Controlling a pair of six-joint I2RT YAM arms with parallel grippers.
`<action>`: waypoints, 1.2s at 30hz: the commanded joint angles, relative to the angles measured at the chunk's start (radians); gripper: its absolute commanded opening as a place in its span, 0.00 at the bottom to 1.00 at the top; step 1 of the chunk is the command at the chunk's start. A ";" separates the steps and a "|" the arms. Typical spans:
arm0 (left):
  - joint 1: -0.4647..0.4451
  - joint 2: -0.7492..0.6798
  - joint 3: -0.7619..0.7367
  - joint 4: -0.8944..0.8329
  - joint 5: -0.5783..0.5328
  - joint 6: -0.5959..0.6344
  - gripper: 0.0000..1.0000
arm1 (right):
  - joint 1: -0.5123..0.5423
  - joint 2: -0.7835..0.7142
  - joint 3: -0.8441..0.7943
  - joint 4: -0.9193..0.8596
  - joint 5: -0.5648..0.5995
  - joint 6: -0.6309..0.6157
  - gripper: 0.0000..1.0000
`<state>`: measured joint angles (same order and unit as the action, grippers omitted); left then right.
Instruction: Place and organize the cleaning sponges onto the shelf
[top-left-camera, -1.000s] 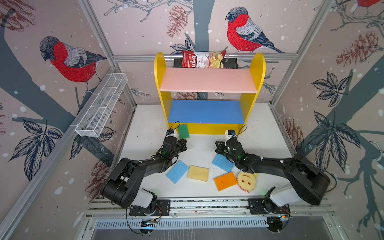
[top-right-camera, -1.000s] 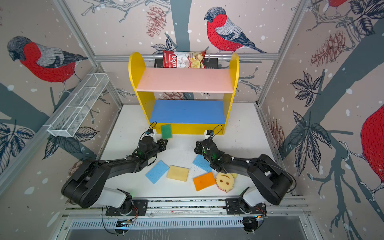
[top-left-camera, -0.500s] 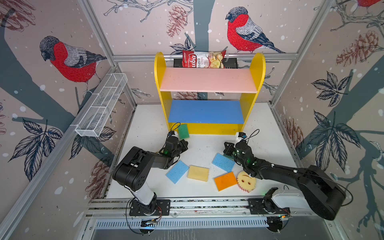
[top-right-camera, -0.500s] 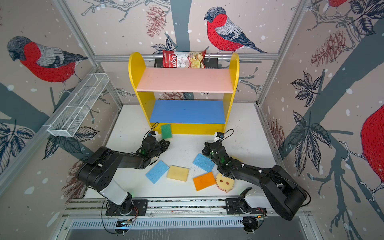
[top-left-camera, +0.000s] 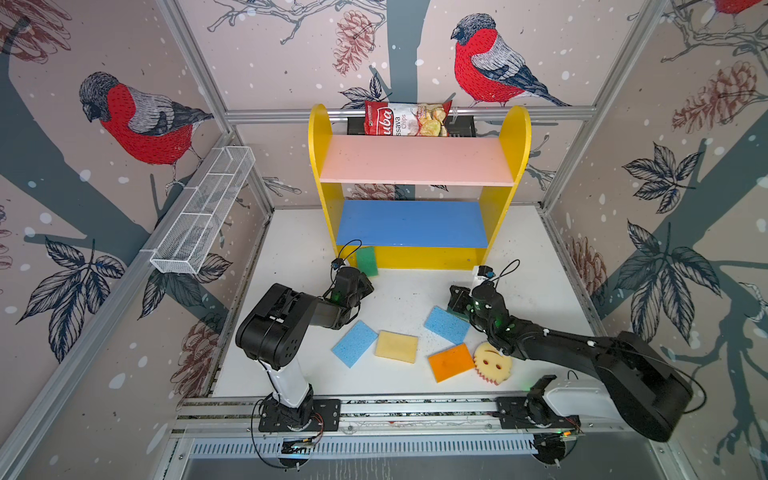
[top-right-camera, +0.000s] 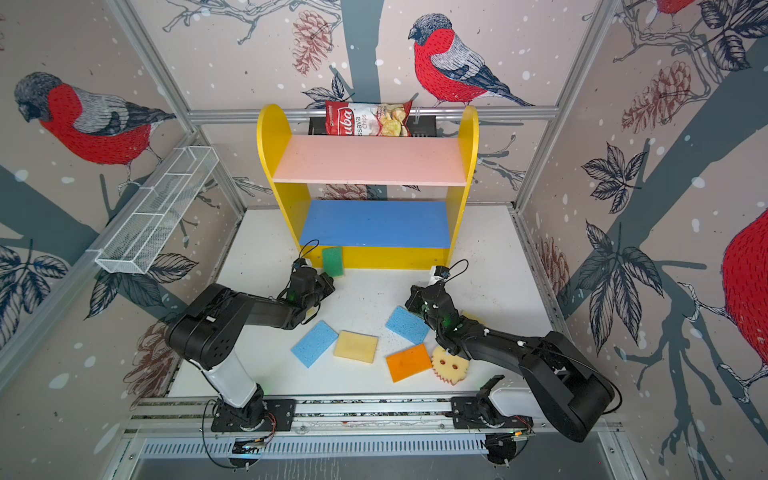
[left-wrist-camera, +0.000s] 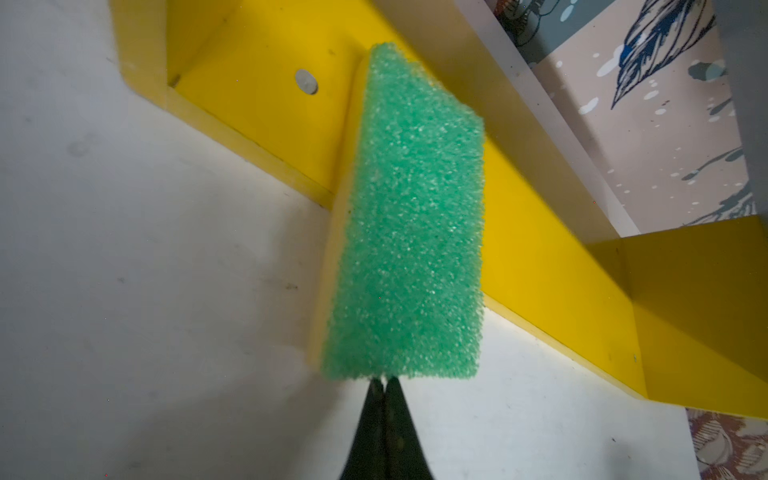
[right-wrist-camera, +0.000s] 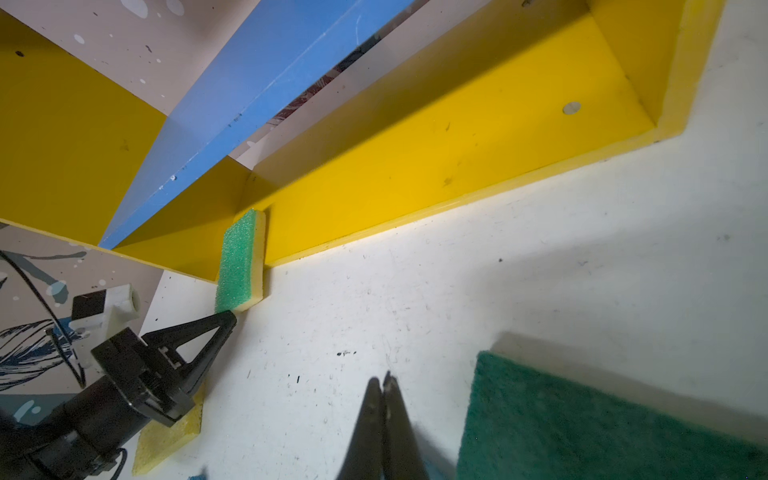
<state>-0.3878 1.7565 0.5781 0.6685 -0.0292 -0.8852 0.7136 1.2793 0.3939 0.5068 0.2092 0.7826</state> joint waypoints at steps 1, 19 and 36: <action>0.004 0.024 0.023 0.030 -0.037 -0.012 0.00 | -0.002 -0.011 -0.001 -0.007 0.009 -0.015 0.00; 0.007 0.031 0.089 0.079 -0.060 0.012 0.00 | -0.011 0.045 0.019 -0.015 -0.008 -0.011 0.00; 0.005 -0.077 -0.222 0.266 0.030 -0.082 0.00 | -0.011 0.035 0.025 -0.032 0.002 -0.009 0.00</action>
<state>-0.3828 1.6516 0.3737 0.8139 -0.0437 -0.9276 0.7040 1.3258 0.4129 0.4828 0.1947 0.7826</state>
